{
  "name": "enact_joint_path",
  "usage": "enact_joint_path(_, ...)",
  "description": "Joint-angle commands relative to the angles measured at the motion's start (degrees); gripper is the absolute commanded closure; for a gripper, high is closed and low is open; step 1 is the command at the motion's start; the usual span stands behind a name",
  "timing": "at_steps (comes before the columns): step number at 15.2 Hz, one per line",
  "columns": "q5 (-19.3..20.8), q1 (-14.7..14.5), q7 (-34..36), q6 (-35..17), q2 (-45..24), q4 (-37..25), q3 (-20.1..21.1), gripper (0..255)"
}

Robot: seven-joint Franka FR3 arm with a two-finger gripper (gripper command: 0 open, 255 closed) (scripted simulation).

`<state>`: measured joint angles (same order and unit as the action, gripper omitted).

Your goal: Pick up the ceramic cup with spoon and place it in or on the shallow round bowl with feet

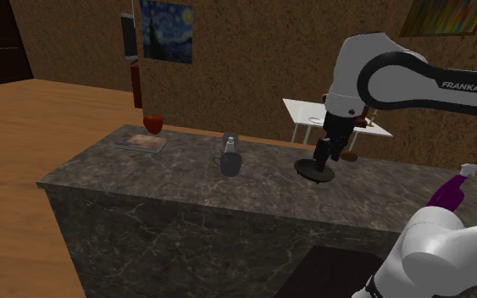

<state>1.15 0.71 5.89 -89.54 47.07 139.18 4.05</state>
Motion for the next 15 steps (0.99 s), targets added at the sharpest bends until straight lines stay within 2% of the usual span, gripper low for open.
enact_joint_path(1,0.0,0.0,0.0,0.0,0.0,0.0,0.0,0)
enact_joint_path(8,1.5,0.6,1.1,-10.1,-15.7,-5.2,1.9,0)
enact_joint_path(15,4.3,1.3,2.9,-16.8,-31.9,-14.0,3.7,0)
